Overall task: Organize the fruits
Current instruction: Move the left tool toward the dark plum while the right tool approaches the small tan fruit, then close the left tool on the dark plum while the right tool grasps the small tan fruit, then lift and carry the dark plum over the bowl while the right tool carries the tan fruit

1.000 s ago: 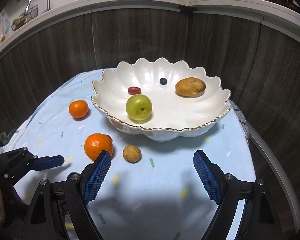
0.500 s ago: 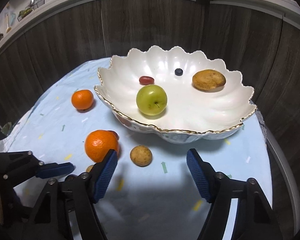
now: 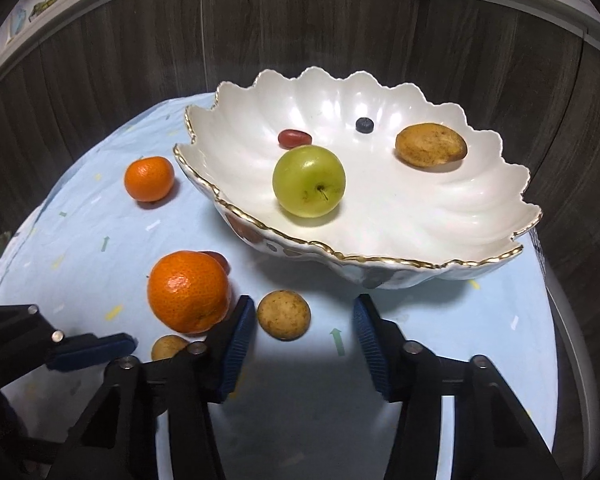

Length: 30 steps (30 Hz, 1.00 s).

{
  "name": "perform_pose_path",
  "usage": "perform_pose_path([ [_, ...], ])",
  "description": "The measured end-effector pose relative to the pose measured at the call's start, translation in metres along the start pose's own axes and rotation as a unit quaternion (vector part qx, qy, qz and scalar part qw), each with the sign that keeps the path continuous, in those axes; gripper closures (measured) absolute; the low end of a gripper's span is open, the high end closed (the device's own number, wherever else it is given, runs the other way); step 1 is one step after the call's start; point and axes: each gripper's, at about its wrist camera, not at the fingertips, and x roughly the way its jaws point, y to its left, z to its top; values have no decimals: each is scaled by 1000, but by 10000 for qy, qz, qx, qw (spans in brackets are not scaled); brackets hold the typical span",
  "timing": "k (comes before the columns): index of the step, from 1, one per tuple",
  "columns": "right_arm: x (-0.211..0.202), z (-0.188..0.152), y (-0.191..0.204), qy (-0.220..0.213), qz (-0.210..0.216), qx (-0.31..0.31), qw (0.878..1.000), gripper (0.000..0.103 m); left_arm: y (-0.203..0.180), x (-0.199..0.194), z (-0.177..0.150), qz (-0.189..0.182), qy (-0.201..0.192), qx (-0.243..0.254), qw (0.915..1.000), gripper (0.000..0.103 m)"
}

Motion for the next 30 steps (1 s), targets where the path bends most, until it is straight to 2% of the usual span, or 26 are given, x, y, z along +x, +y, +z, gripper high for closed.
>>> perform_pose_path([
  [1,2,0,2,19,-6,-40,10000,56,1,0,0,-2,0,-11,10000,72],
  [5,6,-2,9,108,87,-88,9999,74,2,0,0,-16,-8,-58,10000,75],
  [30,-20,-8,2,25,19,316,9995,74,9,-8,0,80,-160,-200,9996,77],
])
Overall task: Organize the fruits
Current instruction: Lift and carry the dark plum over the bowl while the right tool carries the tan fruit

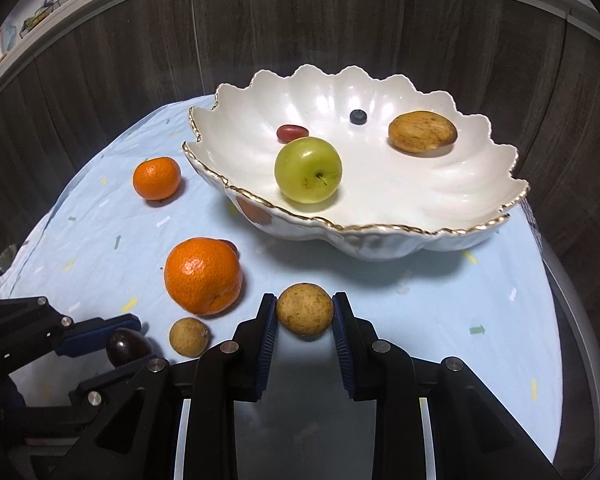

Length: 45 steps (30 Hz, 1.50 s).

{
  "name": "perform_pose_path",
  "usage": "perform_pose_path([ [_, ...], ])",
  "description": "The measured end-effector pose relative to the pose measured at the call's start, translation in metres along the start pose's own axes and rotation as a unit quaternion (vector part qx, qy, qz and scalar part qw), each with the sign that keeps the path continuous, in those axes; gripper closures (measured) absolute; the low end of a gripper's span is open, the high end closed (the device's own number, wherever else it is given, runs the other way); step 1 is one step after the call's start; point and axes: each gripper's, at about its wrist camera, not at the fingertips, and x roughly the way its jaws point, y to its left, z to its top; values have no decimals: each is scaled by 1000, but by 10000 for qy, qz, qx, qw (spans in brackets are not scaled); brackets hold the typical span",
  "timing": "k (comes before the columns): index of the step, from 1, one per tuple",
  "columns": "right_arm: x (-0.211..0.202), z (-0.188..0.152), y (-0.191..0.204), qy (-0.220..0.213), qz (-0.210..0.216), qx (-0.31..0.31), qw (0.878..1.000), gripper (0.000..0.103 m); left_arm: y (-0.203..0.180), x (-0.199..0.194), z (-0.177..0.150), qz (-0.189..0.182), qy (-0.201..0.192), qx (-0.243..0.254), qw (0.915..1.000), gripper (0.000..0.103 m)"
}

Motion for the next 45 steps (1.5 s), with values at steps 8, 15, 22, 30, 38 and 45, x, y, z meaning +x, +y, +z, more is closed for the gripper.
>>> perform_pose_path([
  [8,-12,-5,2,9,-51,84,10000,74,4,-13,1,49,-124,-43,9999,77],
  [15,-24,-2,8,-40,-48,111,9999,74,8,-25,5,65,-191,-124,9997,77],
  [22,-39,-5,9,-49,-107,205,9997,74,12,-36,12,62,-233,-251,9994,77],
  [30,-55,-3,6,-90,-183,324,9993,74,11,-42,23,85,-240,-292,9993,77],
  [38,-68,-1,1,-133,-243,497,9984,74,13,-50,36,150,-264,-387,9988,77],
  [45,-81,9,-4,-246,-265,618,9974,74,13,-55,50,162,-304,-401,9986,77],
])
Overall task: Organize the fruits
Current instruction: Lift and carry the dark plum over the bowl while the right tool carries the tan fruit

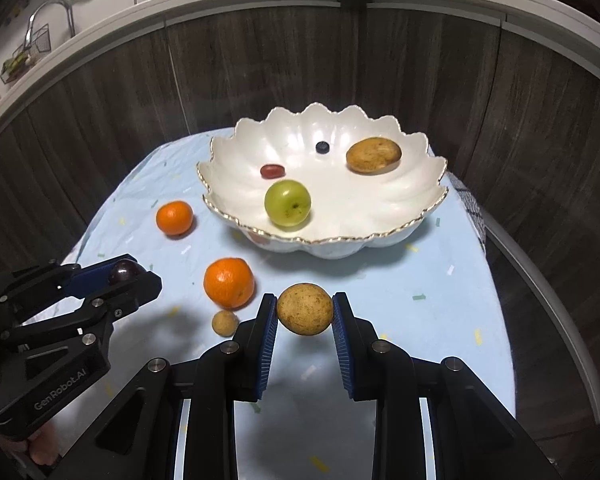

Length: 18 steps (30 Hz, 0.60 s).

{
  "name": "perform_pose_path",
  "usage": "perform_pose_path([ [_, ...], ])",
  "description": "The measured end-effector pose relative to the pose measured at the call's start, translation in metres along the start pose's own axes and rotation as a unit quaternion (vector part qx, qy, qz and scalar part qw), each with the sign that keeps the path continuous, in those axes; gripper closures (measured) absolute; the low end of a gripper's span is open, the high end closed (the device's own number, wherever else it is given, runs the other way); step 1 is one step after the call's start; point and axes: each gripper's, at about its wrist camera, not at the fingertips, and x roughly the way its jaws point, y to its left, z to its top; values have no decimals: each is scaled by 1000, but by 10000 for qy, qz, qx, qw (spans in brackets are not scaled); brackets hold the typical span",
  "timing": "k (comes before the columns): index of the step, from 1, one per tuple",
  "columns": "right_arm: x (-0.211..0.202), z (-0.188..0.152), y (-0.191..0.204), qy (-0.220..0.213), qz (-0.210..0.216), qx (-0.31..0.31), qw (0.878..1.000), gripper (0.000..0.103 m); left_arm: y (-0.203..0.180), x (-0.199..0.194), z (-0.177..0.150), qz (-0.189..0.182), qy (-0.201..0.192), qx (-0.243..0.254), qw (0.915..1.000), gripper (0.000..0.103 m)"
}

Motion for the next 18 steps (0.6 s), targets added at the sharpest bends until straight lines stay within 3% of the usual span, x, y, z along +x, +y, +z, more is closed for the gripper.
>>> perform_pose_path([
  [18,-17,42,-13,-340,-161,217,9991,74,5,-9,60,103,-372,10,9993,77],
])
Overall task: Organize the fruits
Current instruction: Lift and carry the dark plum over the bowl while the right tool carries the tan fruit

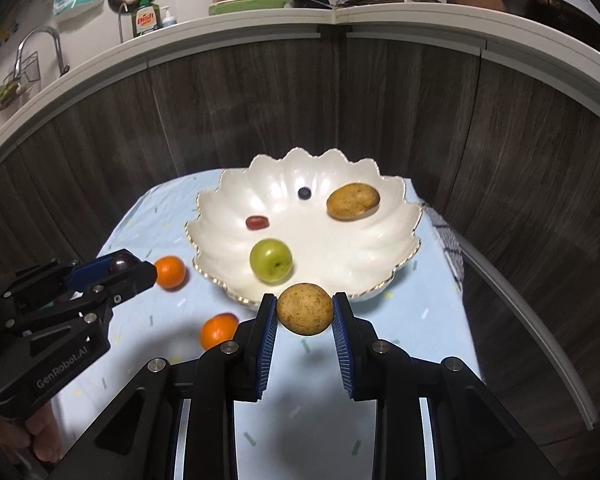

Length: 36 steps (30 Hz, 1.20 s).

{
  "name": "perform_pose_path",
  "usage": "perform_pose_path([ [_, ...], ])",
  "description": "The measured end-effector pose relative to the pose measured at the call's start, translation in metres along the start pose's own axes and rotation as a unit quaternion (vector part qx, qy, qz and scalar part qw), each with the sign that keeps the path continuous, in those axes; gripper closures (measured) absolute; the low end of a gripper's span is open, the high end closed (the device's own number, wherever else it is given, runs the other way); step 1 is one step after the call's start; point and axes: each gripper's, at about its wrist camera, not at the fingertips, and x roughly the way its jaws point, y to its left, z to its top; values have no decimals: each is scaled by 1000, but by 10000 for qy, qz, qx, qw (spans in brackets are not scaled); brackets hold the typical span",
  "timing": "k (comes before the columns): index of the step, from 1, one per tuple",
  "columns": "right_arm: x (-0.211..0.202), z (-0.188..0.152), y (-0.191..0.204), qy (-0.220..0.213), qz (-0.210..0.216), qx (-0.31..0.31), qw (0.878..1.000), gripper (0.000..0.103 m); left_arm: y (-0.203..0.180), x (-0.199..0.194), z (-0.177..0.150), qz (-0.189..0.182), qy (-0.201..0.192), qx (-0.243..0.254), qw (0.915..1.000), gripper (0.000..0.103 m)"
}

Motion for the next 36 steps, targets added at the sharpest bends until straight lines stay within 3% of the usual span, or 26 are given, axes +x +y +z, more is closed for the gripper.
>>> perform_pose_path([
  [12,6,28,-11,-123,-155,81,9998,74,2,10,38,-5,-156,1,9999,77],
  [36,52,50,-27,352,-227,153,9990,74,2,62,62,-143,264,96,9995,77],
])
